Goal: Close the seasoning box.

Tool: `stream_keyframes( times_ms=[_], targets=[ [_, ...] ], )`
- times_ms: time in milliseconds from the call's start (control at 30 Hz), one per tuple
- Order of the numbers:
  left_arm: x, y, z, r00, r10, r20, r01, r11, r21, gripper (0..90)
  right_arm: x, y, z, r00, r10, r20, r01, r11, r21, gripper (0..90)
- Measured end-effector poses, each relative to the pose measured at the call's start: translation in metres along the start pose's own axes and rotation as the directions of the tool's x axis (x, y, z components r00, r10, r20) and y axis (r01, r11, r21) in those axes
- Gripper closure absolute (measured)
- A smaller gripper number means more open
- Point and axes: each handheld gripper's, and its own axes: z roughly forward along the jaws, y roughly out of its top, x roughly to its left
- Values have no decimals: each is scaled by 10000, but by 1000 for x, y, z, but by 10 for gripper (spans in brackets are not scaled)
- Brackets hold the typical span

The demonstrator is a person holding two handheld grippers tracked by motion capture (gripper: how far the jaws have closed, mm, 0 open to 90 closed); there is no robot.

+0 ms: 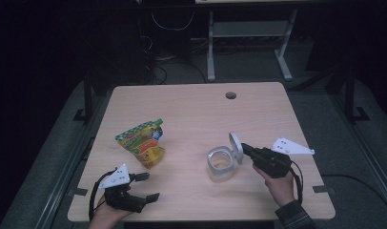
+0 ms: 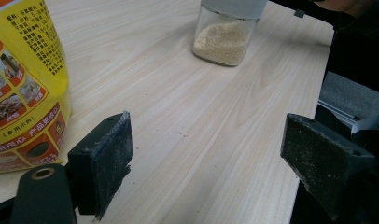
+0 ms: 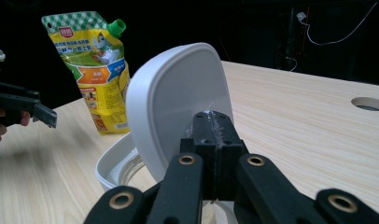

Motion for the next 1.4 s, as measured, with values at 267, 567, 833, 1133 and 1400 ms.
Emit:
stream_keyframes(
  times_ms=[267, 567, 833, 1133, 1400],
  targets=[
    [0, 0, 1, 10000, 0, 23, 0, 9999, 101, 166, 4, -1, 3, 9999, -72, -125, 73, 9999, 99, 897],
    [1, 0, 1, 9999, -118, -77, 118, 9999, 34, 166, 0, -2, 0, 9998, -173, 87, 172, 9998, 113, 897],
    [2, 2, 1, 9996, -56, -267, 57, 10000, 43, 166, -11, -6, -9, 9989, -139, 440, 129, 9997, 227, 831],
    [2, -1, -5, 9991, -45, -432, 44, 10000, -15, 167, -16, -15, -18, 9969, -33, 792, -12, 9983, 575, 661],
    [1, -3, -2, 9990, 41, -444, -34, 9998, 174, 166, -21, -24, -30, 9917, 85, 1279, -209, 9952, 958, 514]
  ],
)
